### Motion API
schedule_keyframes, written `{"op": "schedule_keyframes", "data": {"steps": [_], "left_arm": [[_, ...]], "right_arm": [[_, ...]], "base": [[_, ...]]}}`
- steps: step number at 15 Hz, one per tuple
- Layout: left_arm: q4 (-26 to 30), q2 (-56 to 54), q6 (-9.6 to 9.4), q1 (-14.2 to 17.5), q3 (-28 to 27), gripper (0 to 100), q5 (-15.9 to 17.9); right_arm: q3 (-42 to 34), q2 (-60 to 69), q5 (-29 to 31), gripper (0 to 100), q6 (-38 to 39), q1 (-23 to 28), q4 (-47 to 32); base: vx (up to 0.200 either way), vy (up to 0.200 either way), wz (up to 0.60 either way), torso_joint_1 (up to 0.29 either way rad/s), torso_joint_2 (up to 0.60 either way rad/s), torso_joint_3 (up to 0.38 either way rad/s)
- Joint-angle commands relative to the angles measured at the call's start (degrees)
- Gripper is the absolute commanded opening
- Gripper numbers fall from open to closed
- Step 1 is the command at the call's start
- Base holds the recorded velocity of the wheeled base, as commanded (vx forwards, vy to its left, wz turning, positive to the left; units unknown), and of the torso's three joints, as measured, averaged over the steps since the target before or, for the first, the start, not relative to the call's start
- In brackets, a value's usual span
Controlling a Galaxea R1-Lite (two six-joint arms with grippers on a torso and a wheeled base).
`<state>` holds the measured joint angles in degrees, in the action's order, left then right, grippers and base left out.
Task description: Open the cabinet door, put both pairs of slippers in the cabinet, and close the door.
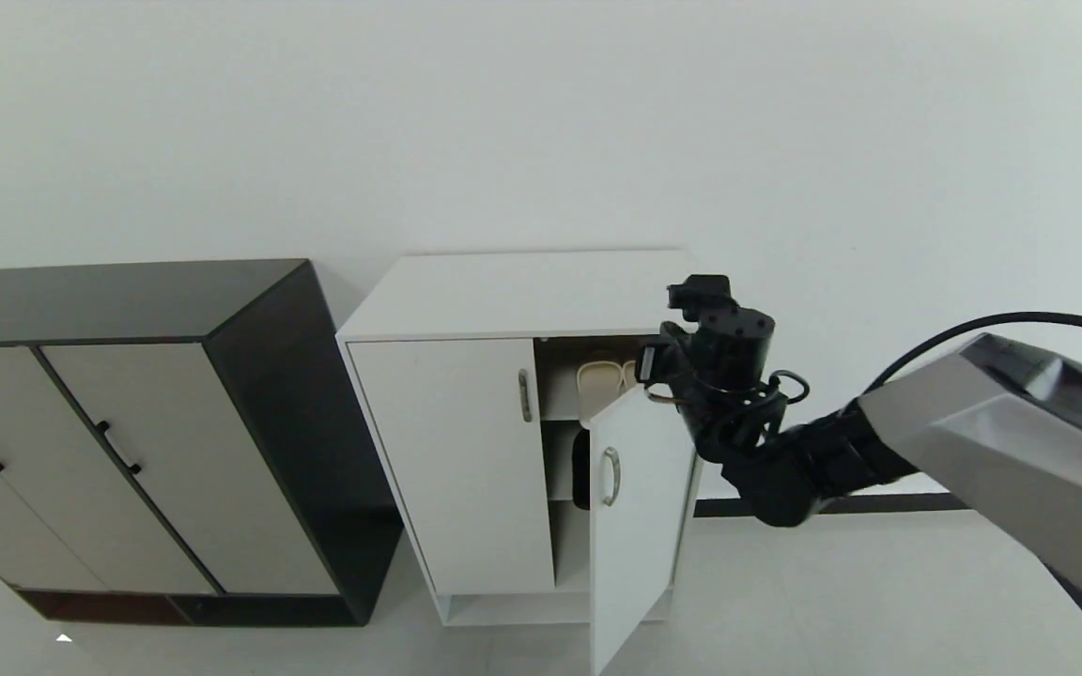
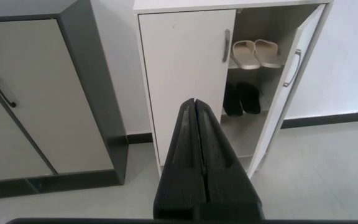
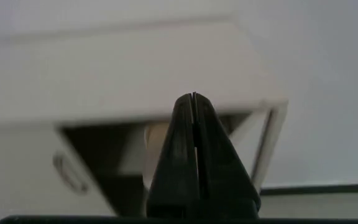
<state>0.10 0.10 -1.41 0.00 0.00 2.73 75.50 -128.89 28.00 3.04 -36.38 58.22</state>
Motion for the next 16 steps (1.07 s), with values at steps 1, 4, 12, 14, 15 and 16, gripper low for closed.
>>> {"op": "schedule_keyframes", "data": {"steps": [1,4,12,14,15,16], "left_arm": [[-0.01,-0.01,0.01,0.00,0.00,0,-0.01],[-0.01,-0.01,0.01,0.00,0.00,0,-0.01],[-0.01,-0.01,0.01,0.00,0.00,0,-0.01],[-0.01,-0.01,0.10,0.00,0.00,0,-0.01],[-0.01,-0.01,0.10,0.00,0.00,0,-0.01],[-0.10,-0.01,0.10,0.00,0.00,0,-0.01]], "right_arm": [[-14.85,15.25,-7.35,0,-0.14,-0.36,-1.80],[-20.92,19.99,-9.46,0,-0.22,-0.36,-10.41],[-24.52,18.24,-13.50,0,-0.40,0.96,-15.95],[-25.93,18.94,-15.08,0,-1.63,1.48,-16.83],[-27.24,19.73,-15.96,0,-3.12,1.57,-16.91],[-28.12,19.99,-16.49,0,-4.18,1.57,-16.91]], "base": [[0.000,0.000,0.00,0.000,0.00,0.000],[0.000,0.000,0.00,0.000,0.00,0.000],[0.125,0.000,0.00,0.000,0.00,0.003],[0.200,0.000,0.00,0.005,0.00,0.007],[0.000,0.000,0.00,0.000,0.00,0.000],[0.000,0.000,0.00,0.000,0.00,0.000]]}}
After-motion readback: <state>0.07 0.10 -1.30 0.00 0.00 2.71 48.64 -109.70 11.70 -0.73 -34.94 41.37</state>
